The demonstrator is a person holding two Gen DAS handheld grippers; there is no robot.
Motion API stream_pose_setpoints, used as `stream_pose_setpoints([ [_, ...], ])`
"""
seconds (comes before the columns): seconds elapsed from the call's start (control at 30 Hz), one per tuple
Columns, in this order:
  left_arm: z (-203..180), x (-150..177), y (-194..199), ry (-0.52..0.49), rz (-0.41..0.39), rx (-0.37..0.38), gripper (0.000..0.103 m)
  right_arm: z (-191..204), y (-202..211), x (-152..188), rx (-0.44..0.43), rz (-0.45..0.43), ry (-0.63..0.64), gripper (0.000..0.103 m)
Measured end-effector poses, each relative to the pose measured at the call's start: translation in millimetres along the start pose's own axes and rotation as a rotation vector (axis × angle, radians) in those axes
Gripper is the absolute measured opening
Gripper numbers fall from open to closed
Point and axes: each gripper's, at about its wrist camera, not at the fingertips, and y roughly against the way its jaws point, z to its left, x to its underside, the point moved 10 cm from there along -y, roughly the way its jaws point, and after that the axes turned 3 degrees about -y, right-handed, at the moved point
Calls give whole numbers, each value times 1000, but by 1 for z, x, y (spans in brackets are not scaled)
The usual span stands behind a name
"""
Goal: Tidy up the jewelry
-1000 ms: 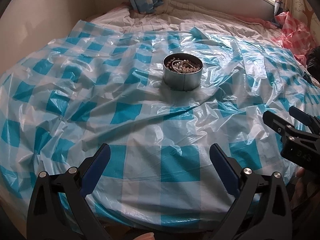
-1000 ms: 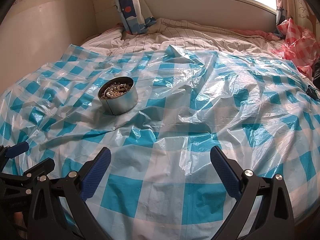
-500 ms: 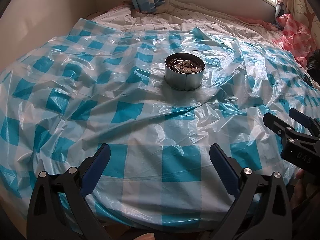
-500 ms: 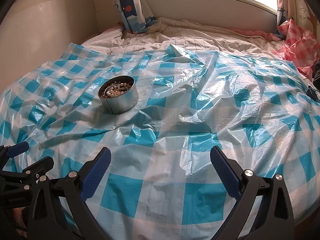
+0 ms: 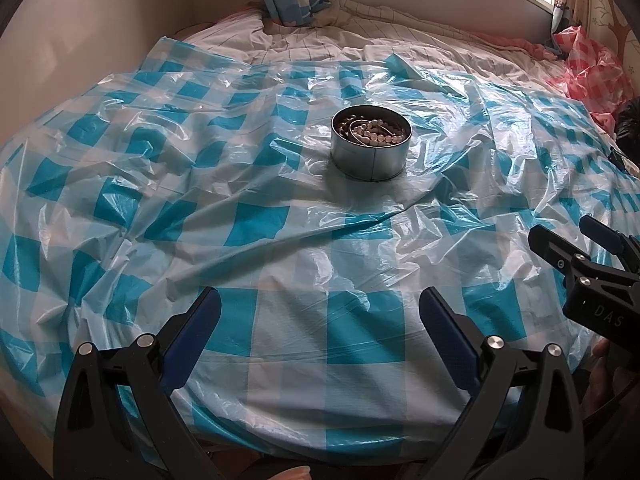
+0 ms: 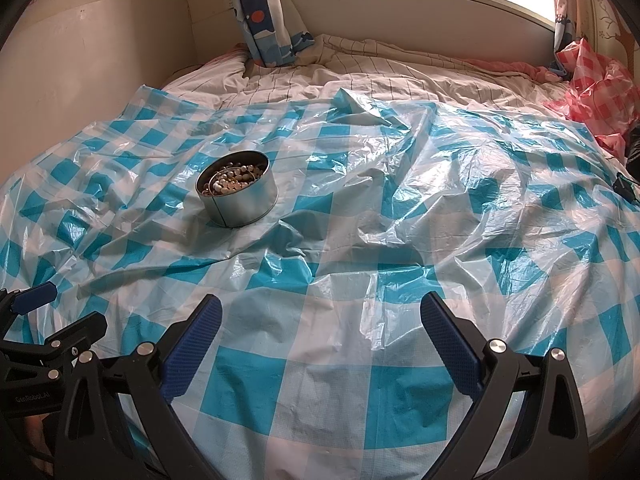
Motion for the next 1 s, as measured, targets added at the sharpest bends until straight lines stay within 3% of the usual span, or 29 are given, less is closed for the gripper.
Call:
stream_pose_setpoints([
  [0.43,10,0,1,35,7,-3,95,1,0,0,1,1,1,95],
  [0.6,20,-6,14,41,-56,-76,95,1,0,0,3,1,2,95],
  [0.77,10,-7,16,-35,-67,-89,95,2,0,0,3,1,0,95],
  [1.0,12,1,1,-47,18,-150,95,1,0,-1,2,-1,2,95],
])
